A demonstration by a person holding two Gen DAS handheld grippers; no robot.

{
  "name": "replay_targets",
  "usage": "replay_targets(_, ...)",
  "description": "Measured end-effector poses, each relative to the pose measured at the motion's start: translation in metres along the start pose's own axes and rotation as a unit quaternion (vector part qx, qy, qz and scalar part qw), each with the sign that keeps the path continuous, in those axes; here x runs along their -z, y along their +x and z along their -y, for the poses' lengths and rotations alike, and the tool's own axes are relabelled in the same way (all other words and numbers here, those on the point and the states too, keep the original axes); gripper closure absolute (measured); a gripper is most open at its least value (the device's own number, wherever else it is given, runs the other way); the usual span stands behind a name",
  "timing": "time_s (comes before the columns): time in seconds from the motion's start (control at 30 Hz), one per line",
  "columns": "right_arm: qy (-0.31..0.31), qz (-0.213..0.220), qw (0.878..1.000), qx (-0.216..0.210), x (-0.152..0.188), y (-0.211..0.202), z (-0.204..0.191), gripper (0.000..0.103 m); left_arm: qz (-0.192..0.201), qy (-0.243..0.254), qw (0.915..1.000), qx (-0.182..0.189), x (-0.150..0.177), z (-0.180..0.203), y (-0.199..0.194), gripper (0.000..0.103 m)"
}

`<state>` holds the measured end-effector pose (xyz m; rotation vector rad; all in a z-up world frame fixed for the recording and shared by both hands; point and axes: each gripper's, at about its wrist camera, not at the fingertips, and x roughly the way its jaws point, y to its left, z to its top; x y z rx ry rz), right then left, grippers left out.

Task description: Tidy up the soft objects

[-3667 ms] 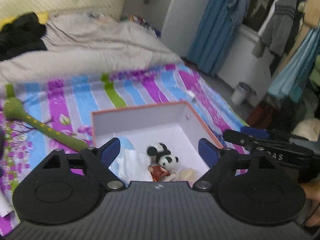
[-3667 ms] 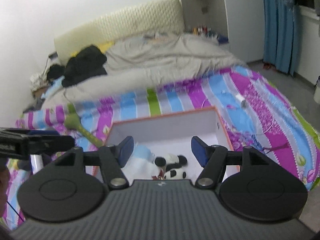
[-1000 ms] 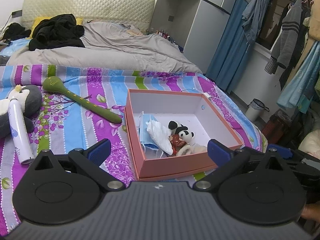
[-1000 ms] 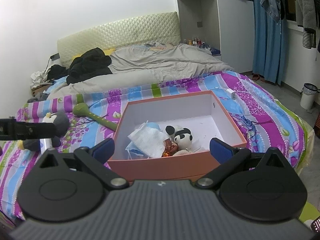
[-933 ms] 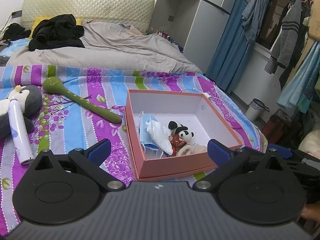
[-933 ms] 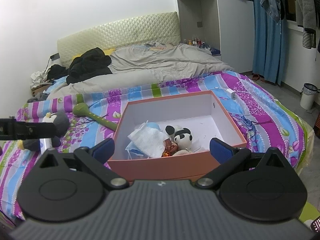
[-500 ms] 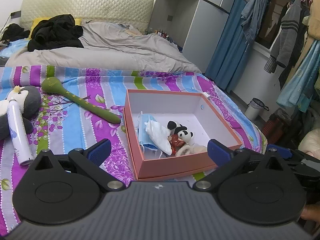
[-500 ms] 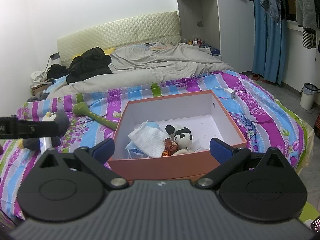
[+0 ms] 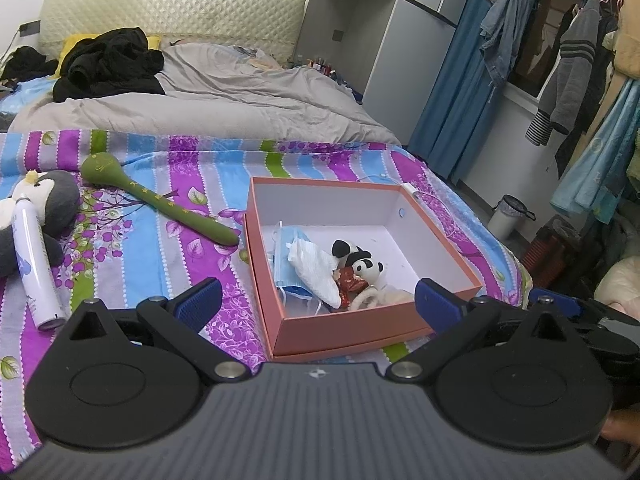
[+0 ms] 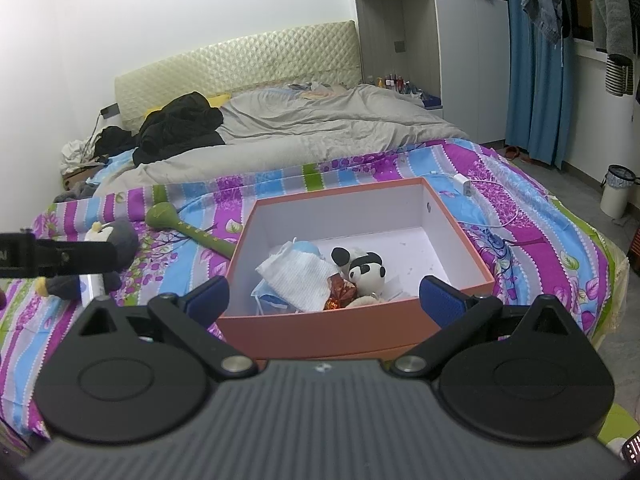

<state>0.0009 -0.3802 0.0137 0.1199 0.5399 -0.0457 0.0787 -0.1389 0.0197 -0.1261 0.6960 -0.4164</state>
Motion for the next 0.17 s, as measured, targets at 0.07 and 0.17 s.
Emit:
replay_targets(0.07, 0.0, 0.0, 1.0, 0.001, 0.0001, 0.0001, -0.0002, 0.0, 0.0, 0.0, 1.0, -0.001, -0.0002, 0.0, 0.0001, 0.0)
replay_targets(0.17, 0.0, 0.0, 1.0, 0.0, 0.0006, 0.0003, 0.0001, 0.0, 0.0, 0.0, 1.0, 0.0, -0.0005, -0.0002, 0.0005, 0.0)
